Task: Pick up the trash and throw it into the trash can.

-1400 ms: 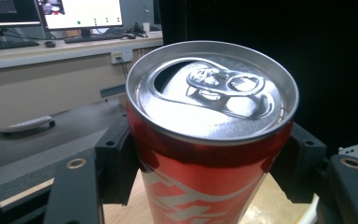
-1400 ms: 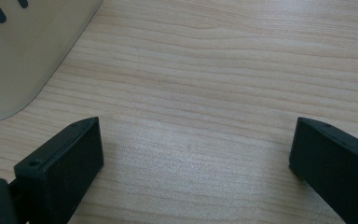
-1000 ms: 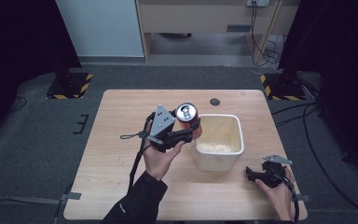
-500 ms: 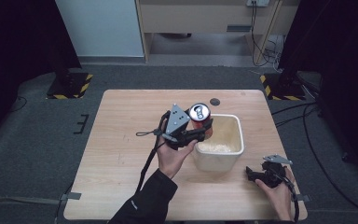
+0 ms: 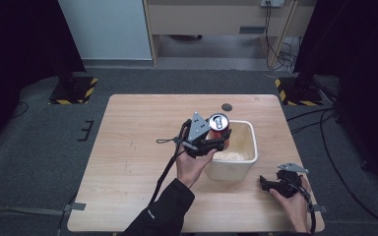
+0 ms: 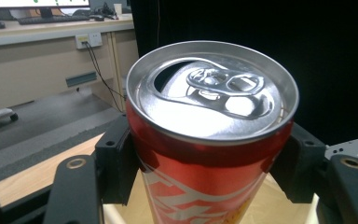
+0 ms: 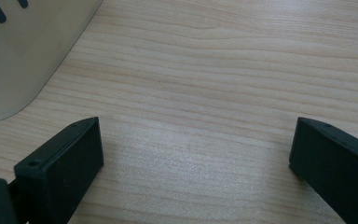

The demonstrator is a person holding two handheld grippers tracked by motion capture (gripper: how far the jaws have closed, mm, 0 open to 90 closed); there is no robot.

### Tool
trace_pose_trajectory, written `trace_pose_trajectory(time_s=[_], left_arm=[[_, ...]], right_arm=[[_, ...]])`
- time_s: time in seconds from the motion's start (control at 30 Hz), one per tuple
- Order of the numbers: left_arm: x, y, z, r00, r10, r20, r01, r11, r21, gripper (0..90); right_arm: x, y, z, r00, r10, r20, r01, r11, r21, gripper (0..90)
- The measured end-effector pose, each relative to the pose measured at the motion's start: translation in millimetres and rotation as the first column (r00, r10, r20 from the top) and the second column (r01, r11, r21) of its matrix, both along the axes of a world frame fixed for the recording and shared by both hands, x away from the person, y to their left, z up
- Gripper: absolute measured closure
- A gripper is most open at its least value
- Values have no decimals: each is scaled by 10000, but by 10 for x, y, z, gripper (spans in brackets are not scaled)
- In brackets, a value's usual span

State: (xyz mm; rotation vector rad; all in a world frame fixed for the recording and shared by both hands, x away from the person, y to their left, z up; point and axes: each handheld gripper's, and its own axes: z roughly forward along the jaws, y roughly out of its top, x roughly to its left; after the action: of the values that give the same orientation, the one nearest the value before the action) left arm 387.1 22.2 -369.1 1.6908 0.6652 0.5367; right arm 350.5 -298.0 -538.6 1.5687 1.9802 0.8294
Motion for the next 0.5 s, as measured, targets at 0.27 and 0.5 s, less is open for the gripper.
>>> trace_pose_trajectory(time_s=[0.27, 0.5], left_arm=[[63, -26, -181, 9998, -29, -218, 37, 9993, 359, 332], [89, -21, -350, 9986, -102, -517, 128, 9986, 509, 332]], right_arm=[[0, 0, 0, 10000, -1, -1, 1, 10000, 1, 29], [4, 4, -1, 10000, -24, 0, 24, 10000, 24, 27]])
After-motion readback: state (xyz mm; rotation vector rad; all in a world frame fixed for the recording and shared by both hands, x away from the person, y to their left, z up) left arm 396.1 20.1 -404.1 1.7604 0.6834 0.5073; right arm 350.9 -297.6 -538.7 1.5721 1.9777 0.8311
